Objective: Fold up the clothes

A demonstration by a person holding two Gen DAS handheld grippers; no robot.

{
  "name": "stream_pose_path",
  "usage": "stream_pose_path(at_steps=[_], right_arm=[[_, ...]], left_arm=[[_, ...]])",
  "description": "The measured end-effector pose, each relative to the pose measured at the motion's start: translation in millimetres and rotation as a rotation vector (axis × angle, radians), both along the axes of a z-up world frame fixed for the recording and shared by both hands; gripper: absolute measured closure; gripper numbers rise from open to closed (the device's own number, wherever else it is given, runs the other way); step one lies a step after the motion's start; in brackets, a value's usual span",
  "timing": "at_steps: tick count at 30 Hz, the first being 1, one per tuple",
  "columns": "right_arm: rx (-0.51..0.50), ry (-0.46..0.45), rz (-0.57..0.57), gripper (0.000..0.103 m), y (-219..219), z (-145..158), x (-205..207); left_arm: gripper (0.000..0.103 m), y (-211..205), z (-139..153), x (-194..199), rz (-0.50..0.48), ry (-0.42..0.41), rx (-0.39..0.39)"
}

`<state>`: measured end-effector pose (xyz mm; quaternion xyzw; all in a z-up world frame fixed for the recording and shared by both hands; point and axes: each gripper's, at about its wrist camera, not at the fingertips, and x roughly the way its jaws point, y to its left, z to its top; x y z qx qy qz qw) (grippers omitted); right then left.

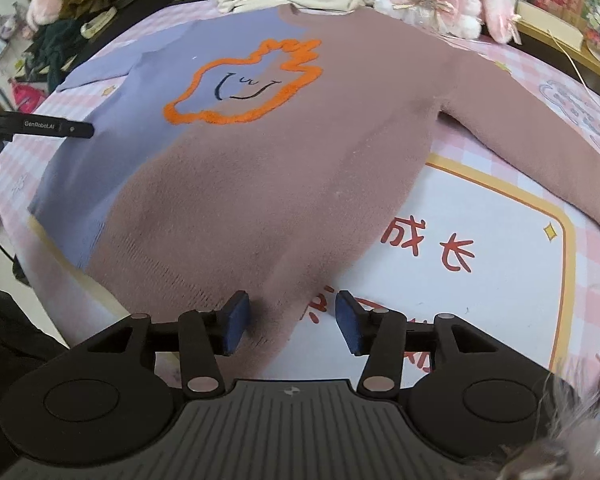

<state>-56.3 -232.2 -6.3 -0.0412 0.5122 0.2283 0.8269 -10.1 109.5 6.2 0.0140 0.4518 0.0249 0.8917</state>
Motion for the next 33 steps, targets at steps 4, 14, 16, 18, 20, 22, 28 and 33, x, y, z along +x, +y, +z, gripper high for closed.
stream_pose_path(at_steps=[4,14,16,18,20,22,28,33], right_arm=[[0.010,-0.025,0.052,0.043,0.0,-2.2,-3.5],[0.025,-0.094,0.047,0.028,-0.1,-7.8,-15.9],[0.028,-0.088,0.002,0.028,-1.3,-7.5,-14.9],[0.031,-0.082,-0.043,0.026,-2.5,-7.1,-13.9],[0.035,-0.077,-0.088,0.025,-3.6,-6.8,-12.9],[0.034,-0.072,-0.137,0.024,-3.2,-6.4,-12.7],[-0.047,-0.092,-0.359,0.022,32.4,-2.2,-28.1],[-0.105,-0.121,-0.523,0.017,67.7,2.3,-41.5]], left_arm=[[0.021,-21.9,5.0,-18.7,0.024,-0.039,0.031],[0.007,-37.3,9.5,-66.0,0.056,-0.008,0.141],[0.006,-34.1,12.0,-65.7,0.062,-0.029,0.118],[0.006,-32.0,13.4,-62.5,0.060,-0.046,0.094],[0.006,-30.9,13.0,-55.3,0.038,-0.058,0.069],[0.006,-30.3,11.3,-49.0,-0.003,-0.066,0.048],[0.006,-17.5,6.5,-35.5,-0.165,-0.046,0.012],[0.006,-0.6,3.3,-26.9,-0.292,-0.026,-0.035]])
